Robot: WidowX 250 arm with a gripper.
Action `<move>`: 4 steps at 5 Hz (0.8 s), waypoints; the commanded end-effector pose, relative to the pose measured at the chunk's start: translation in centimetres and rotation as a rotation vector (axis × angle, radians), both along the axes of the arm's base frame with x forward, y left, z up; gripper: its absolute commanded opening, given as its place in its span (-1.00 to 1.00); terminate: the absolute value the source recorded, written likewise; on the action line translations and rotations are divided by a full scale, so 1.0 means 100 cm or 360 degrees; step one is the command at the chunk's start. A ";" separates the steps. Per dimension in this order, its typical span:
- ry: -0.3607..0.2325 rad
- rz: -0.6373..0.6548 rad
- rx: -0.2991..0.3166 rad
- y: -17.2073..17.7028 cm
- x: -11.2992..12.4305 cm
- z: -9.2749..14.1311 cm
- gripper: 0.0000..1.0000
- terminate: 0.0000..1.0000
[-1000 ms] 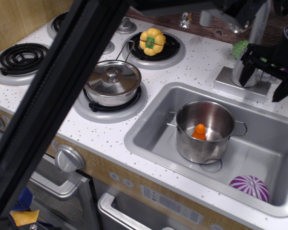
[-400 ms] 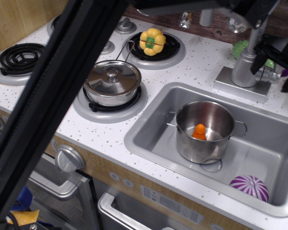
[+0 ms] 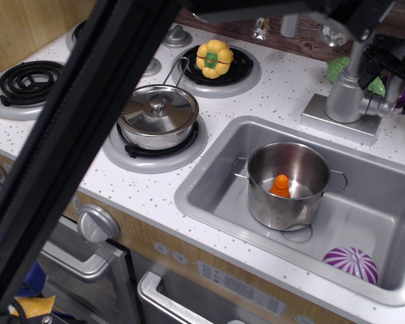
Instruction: Turn lever vertical to front
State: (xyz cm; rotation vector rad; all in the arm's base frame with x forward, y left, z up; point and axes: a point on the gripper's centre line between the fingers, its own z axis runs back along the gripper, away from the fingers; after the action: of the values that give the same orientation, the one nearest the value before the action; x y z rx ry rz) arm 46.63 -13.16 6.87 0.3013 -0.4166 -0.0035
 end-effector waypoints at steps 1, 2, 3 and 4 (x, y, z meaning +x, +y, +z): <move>-0.0217 -0.0037 -0.0084 0.009 0.012 0.063 1.00 -1.00; -0.0212 -0.0054 -0.0084 0.011 0.016 0.062 1.00 -1.00; -0.0203 -0.0034 -0.0081 0.011 0.018 0.062 -1.00 -1.00; -0.0207 0.0012 -0.0098 0.004 0.014 0.059 -1.00 -1.00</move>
State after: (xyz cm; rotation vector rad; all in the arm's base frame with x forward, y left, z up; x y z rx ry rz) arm 46.88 -13.67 8.26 0.2791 -0.4467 0.0447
